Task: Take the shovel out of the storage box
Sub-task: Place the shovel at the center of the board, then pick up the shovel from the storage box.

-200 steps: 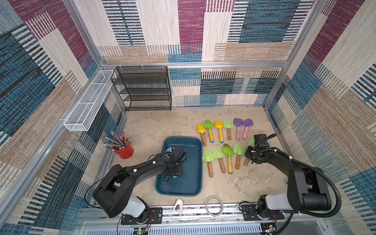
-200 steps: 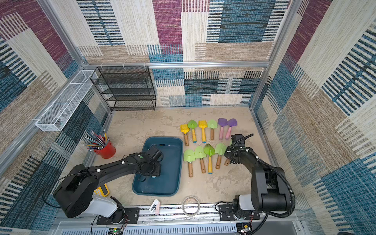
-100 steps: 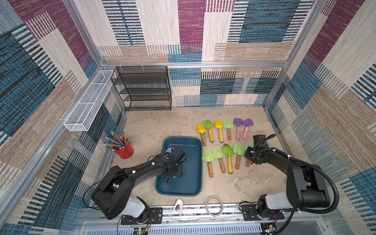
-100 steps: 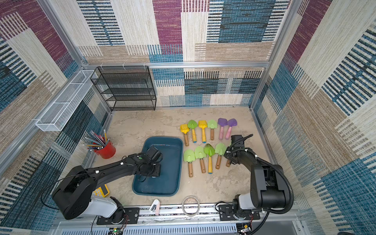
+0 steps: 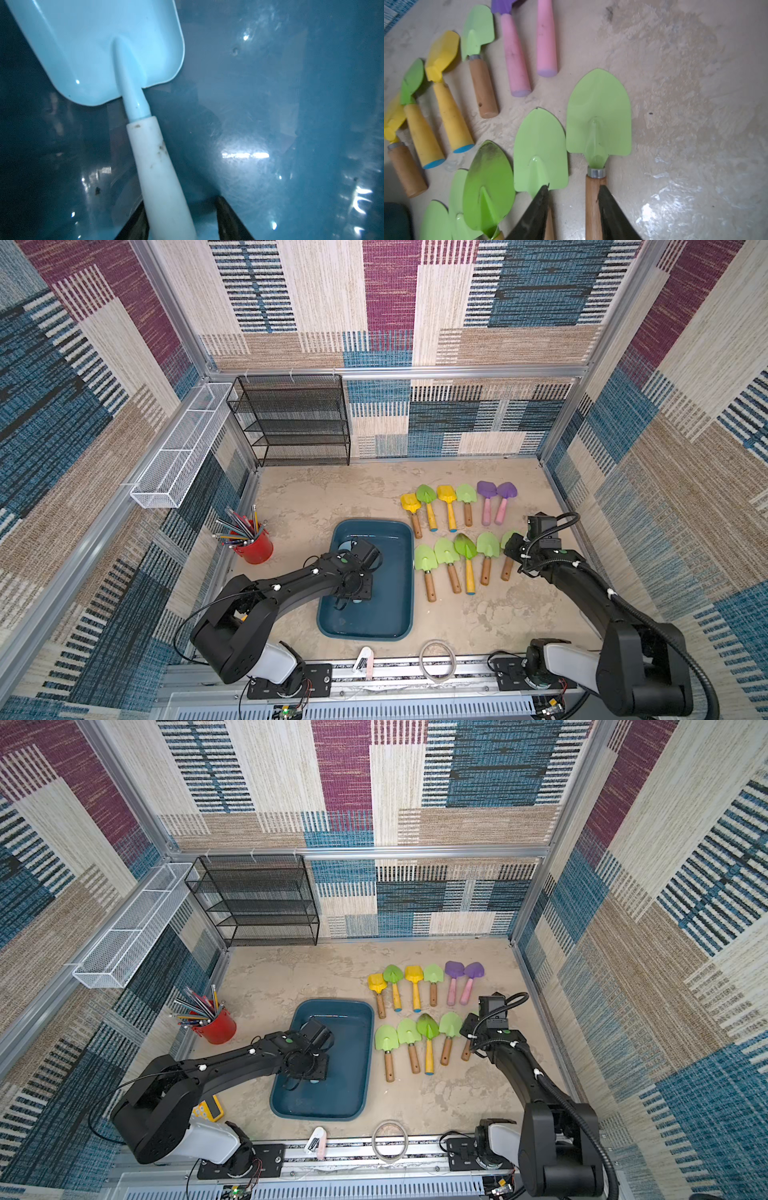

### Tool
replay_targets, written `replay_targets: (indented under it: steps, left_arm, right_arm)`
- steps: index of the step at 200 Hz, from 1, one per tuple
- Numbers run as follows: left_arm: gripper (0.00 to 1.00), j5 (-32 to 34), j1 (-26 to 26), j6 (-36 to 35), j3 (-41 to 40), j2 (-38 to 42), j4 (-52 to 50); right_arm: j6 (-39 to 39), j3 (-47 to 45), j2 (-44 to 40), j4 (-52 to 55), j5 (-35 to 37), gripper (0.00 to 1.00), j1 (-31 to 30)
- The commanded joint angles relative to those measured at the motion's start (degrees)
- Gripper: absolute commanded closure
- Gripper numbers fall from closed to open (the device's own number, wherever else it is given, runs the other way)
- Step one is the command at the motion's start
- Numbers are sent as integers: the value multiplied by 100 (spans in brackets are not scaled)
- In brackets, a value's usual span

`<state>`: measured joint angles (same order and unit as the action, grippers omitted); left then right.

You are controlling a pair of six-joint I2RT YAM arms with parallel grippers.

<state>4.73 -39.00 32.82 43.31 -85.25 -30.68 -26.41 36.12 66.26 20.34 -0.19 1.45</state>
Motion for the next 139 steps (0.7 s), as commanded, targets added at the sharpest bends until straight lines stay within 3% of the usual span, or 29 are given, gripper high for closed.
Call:
replay_targets:
  steps: [1, 36, 60, 95, 139]
  left_arm:
    - [51, -114, -2, 69, -58, -114, -181]
    - [65, -95, -2, 185, -42, -130, -287]
    - [68, -139, -11, 266, -91, 0, -341]
    - [85, -178, -11, 260, -87, 123, -386]
    - [98, -376, -11, 261, 61, 323, -493]
  right_arm:
    - [-68, -30, -219, -152, -320, 58, -39]
    - [-30, -177, -349, -271, -442, 57, -123]
    - [15, -280, -436, -416, -582, 57, -137]
    - [59, -439, -542, -675, -775, 58, -154]
    - [123, -364, -1074, -712, -1138, 57, -333]
